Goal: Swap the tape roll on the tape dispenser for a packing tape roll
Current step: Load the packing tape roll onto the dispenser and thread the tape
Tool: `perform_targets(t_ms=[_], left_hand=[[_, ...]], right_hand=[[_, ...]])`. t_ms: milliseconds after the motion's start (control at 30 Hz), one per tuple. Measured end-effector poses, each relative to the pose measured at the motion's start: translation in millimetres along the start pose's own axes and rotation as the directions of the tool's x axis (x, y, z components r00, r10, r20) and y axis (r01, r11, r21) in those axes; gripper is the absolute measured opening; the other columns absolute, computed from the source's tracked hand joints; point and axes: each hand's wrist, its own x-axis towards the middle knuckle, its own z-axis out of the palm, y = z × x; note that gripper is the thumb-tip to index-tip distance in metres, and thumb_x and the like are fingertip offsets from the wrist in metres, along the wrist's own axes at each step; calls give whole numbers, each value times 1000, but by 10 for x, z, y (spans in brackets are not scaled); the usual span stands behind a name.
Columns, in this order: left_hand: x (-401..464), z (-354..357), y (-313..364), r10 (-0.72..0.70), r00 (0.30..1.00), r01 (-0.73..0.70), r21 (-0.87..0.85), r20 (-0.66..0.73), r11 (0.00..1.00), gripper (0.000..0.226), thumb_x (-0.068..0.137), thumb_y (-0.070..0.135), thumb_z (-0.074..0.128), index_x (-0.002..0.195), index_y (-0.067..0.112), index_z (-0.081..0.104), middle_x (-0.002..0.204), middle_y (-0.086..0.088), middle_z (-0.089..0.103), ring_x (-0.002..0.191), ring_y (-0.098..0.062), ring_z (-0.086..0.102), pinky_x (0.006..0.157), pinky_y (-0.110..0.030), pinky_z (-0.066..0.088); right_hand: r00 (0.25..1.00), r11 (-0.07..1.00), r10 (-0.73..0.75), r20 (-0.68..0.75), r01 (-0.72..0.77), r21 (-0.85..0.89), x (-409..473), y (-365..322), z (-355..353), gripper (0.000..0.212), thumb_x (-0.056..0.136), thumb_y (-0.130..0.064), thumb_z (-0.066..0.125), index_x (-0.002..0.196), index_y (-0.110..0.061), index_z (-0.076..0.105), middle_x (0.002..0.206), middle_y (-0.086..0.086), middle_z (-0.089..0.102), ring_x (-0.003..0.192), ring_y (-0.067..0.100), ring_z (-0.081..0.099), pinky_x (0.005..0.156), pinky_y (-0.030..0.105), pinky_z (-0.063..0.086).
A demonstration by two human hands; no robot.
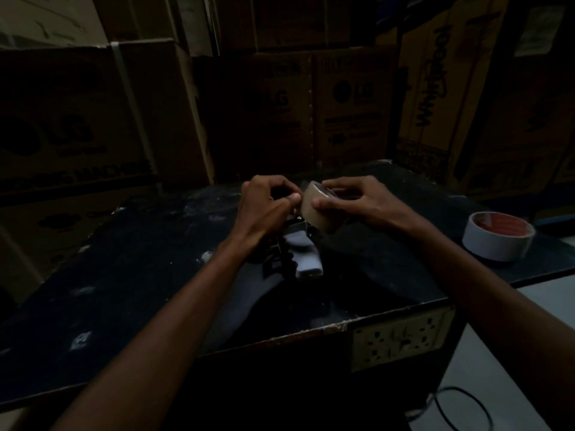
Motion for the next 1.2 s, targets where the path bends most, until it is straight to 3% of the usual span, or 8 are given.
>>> perform_targets(t_ms=[200,333,500,633,833,933,1067,1200], left_hand=[[159,-145,-240,-207,899,371,-420,385,828,17,92,-4,54,87,3,68,82,-9,68,73,-16,65,71,-27,56],[247,-149,-368,-237,883,439,-535,404,722,26,97,-1,45,83,8,65,83,-6,66,79,-20,59,84,-37,50],[235,-121,-384,-269,881,468,-633,390,617,24,100,1,39,87,6,58,82,-11,57,76,-18,59,75,-28,57],[315,-149,-384,-385,868,496,-534,313,685,27,92,-4,40,97,7,64,85,-12,65,76,-22,64,83,-42,55],[536,-174,-426,-478,860,508,-364,177,780,35,93,4,30,102,7,64,85,-16,66,83,-32,64,75,-40,56],[617,-203,-444,-492,854,518,-342,167,784,36,94,5,30,101,10,65,94,-15,68,89,-30,65,82,-39,55],[662,-207,-456,-446,873,487,-307,198,817,40,93,2,33,122,10,59,114,-17,65,104,-30,63,95,-45,52],[662,-197,-486,-415,876,478,-319,247,818,44,93,3,34,130,11,56,118,-14,63,106,-26,62,97,-43,51]], right_hand=[[977,993,-17,211,-7,116,250,-70,-190,72,69,-37,81,136,-23,59,136,-7,59,122,6,55,98,29,51],[974,983,-48,221,8,181,459,-132,-185,79,67,-30,80,141,-21,53,141,-2,55,123,5,52,88,22,51],[966,974,-27,255,-32,222,658,-45,-161,85,69,-22,80,146,-23,45,143,2,50,123,11,52,85,23,53],[976,977,-8,216,-38,209,764,51,-151,89,68,-25,80,148,-24,41,141,6,50,120,16,53,85,27,51],[991,989,-14,133,-6,147,936,57,-120,93,67,-27,82,149,-20,38,131,2,54,104,4,55,66,9,51],[990,994,-23,136,8,110,1016,24,-111,101,61,-33,82,150,-18,37,128,0,56,103,3,56,68,10,50],[988,998,-7,155,-2,57,1110,34,-26,96,70,-27,84,151,-17,35,133,4,55,106,6,54,75,16,45],[980,1000,-1,201,-3,19,1168,103,91,94,74,-23,83,152,-16,32,136,5,55,103,1,55,71,9,47]])
